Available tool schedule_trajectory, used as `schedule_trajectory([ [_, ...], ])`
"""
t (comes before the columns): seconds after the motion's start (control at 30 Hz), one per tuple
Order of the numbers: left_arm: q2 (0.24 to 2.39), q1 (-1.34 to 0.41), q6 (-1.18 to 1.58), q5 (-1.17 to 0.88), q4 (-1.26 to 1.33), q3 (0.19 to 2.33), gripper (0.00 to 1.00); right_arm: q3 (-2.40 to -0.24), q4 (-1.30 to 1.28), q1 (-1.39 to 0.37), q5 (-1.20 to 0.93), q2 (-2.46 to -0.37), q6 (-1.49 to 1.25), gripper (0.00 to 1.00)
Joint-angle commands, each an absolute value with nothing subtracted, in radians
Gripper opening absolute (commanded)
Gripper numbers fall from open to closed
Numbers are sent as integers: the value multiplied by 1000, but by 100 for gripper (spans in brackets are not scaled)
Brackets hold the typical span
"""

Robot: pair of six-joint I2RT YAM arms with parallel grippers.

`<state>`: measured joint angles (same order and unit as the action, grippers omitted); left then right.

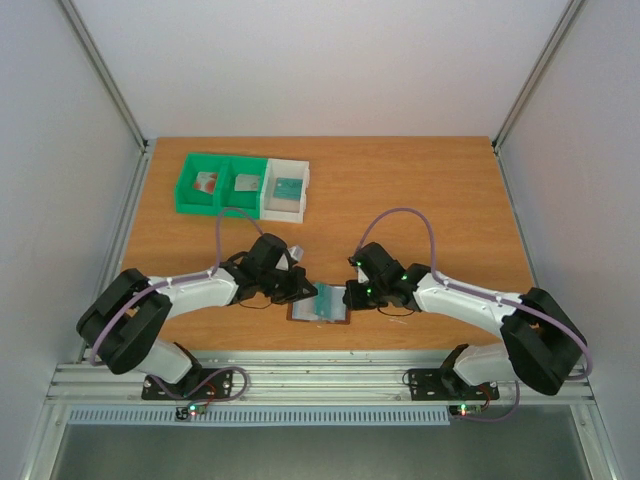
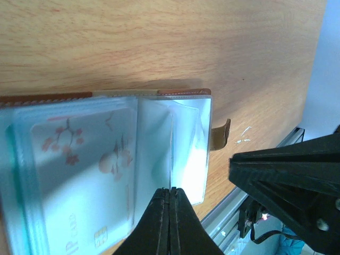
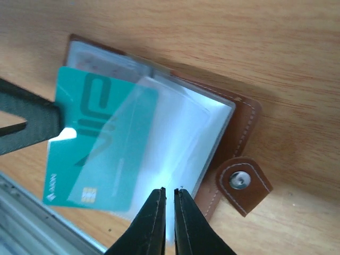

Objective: Take the credit cards out of the card holder

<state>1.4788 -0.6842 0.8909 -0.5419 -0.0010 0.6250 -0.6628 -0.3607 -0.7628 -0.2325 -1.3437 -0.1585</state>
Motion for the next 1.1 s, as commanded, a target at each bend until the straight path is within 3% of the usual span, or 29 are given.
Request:
schedule_trajectory([
  [0.0, 1419, -680, 842, -486, -56, 647, 0, -675, -394, -759, -250, -1261, -117, 7],
  [0.5, 1246, -679, 700, -462, -360, 747, 0, -714, -523, -759, -368, -1043, -24, 18],
  [0.77, 1150, -682, 623, -678, -416, 772, 0, -830, -701, -758, -406, -975, 54, 23],
  [1.07, 1129, -724, 616, -858, -334, 755, 0, -918, -749, -758, -548, -1019, 91, 39],
])
